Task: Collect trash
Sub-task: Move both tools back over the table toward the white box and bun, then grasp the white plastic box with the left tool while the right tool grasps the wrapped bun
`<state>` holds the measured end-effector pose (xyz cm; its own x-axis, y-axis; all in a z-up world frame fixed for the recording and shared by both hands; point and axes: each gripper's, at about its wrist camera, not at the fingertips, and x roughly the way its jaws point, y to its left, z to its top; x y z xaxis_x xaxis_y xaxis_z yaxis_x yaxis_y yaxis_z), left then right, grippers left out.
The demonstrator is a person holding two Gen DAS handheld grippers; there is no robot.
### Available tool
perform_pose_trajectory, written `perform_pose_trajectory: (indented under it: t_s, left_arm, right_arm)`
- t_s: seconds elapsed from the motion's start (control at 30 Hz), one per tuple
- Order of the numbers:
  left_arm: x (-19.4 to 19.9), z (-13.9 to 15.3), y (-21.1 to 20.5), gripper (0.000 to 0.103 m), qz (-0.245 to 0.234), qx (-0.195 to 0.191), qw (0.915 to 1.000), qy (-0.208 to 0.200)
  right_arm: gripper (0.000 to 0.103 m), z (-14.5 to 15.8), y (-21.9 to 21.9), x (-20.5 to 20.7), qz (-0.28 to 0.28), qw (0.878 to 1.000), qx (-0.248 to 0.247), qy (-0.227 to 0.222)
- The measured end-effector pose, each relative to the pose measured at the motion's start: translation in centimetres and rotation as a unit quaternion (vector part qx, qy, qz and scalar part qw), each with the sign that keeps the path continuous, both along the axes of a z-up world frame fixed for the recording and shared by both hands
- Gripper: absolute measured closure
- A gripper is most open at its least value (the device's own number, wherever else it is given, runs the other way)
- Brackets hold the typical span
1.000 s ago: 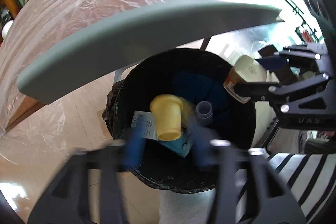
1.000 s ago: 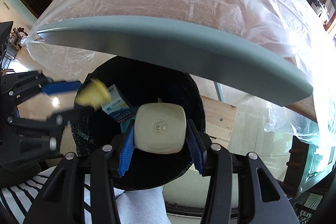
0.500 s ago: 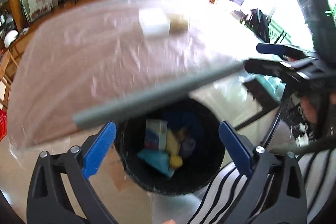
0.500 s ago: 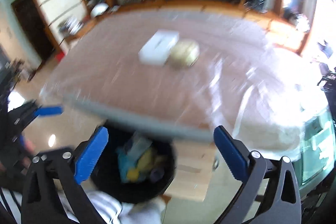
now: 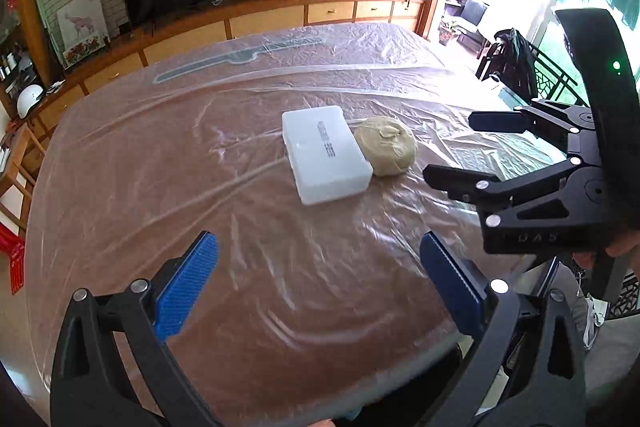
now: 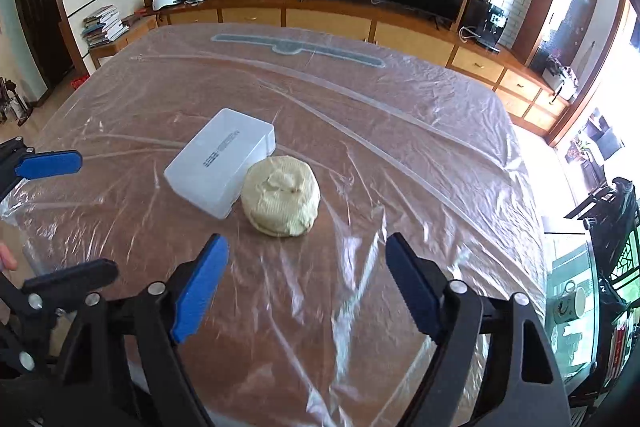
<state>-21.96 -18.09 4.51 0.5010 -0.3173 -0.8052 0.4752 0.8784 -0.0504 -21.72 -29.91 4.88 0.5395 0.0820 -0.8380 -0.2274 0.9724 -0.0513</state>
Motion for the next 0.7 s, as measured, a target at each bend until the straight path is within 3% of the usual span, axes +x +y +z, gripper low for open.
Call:
perform_pose_trajectory:
  t_s: [0.13, 0.2, 0.27, 0.53, 0.57, 0.6, 0.7]
  left_arm:
    - [2.0, -0.8, -1.3, 0.003, -0.012, 0.015, 0.9998, 0.003]
    - [2.9, -1.2, -1.6, 0.008, -0.017, 0.017, 0.9997, 0.007]
    - [3.9, -1.6, -1.9, 0.015, -0.02, 0.006, 0.9995, 0.022]
    - [5.8, -2.7, -1.9, 0.017, -0.042, -0.026, 0.9975, 0.05]
    - [5.9, -2.9, -1.9, 0.021, -0.046, -0.029, 0.997, 0.054]
    - [6.1, -3.0, -2.0, 0.031, -0.049, -0.031, 0.9966, 0.059]
    - [6.3, -3.2, -2.4, 0.04, -0.053, -0.031, 0.9965, 0.058]
  right_arm:
    - [0.031, -0.8, 0.3, 1.7, 0.009, 1.0, 0.001, 0.015]
    - [0.032, -1.3, 0.3, 2.4, 0.014, 1.0, 0.002, 0.025]
    - [0.032, -1.5, 0.3, 2.8, 0.024, 0.999, 0.017, 0.032]
    - [0.04, -2.5, -0.2, 4.1, 0.041, 0.997, 0.042, 0.052]
    - [0.041, -2.6, -0.1, 4.4, 0.044, 0.997, 0.046, 0.054]
    - [0.043, -2.6, -0.1, 4.5, 0.049, 0.996, 0.057, 0.056]
    - [0.052, -2.6, 0.0, 4.7, 0.051, 0.996, 0.059, 0.053]
